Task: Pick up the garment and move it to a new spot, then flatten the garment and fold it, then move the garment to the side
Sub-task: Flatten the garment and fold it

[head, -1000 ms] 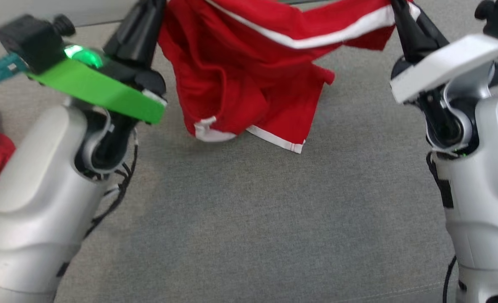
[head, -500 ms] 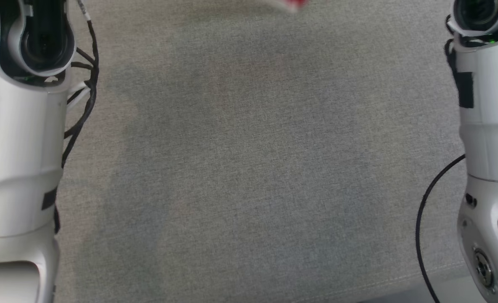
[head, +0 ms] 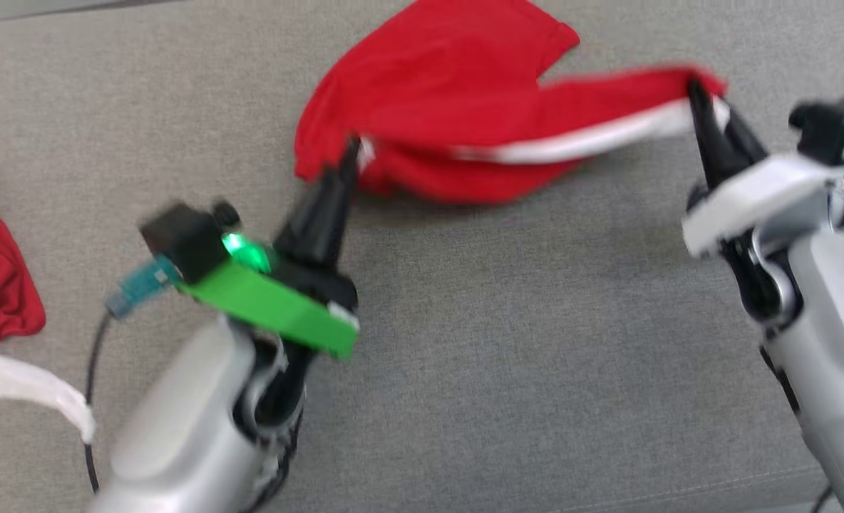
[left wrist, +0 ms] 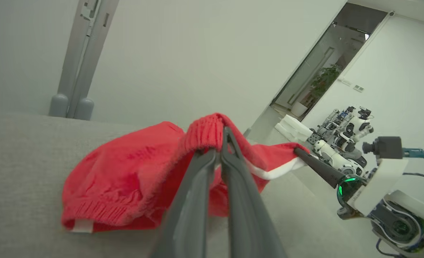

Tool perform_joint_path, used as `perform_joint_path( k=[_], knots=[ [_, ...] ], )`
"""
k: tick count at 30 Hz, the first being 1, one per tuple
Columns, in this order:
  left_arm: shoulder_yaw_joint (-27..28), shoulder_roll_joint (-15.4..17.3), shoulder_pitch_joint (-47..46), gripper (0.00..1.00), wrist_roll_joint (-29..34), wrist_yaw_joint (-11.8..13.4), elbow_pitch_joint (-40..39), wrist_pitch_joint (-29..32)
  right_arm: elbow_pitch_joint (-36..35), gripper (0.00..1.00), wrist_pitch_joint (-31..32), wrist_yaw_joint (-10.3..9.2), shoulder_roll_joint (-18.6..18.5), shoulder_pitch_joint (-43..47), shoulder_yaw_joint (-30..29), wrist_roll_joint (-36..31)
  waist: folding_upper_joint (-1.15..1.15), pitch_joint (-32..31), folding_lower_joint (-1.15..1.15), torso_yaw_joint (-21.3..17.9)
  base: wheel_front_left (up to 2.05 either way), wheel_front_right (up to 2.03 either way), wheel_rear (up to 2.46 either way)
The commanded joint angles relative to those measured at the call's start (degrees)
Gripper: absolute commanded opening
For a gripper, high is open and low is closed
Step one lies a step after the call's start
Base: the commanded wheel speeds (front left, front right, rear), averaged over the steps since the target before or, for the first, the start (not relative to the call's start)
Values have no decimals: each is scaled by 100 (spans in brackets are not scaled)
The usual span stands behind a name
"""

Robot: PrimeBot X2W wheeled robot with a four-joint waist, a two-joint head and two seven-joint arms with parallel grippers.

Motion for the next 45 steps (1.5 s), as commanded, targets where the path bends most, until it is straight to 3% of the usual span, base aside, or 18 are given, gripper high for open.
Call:
perform_joint_path(
  k=[1, 8, 14, 19, 28, 31, 35, 45],
  knots=[
    [-180, 155, 236, 0, -128, -14, -3, -3, -107, 0, 179, -8, -138, 286, -26, 83, 0, -217, 0, 50, 0, 0, 0],
    [-1379, 913, 1027, 0, -943, -14, 54, 133, -742, 0, 1400, -9, -553, 1809, -390, 24, 0, -607, 0, 35, 0, 0, 0],
    [-2149, 1434, 1385, 0, -1435, -14, 26, 690, -1586, 0, 2503, -10, -519, 2977, -611, 7, 0, -924, 0, 113, 0, 0, 0],
    [-2391, 1742, 1618, 0, -1627, -13, 149, 935, -2148, 0, 3510, -10, -574, 3753, -781, -42, 0, -1086, 0, 214, 0, 0, 0],
    [-2645, 2055, 2012, 0, -1882, -13, -321, 1201, -3536, 0, 4950, -10, -243, 4968, -1509, -92, 0, -1180, 0, 389, 0, 0, 0],
    [-2549, 2040, 2015, 0, -1938, -13, -623, 1013, -3891, 0, 4938, -10, -162, 4972, -1745, -192, 0, -1166, 0, 442, 0, 0, 0],
    [-2436, 1855, 1641, 0, -1993, -13, -902, 885, -4017, 0, 4800, -9, -333, 4483, -1763, -352, 0, -1079, 0, 528, 0, 0, 0],
    [-2022, 1182, 393, 0, -1965, -13, -199, 633, -3022, 0, 4524, -9, -922, 2194, -785, -312, 0, -454, 0, 753, 0, 0, 0]
  ],
)
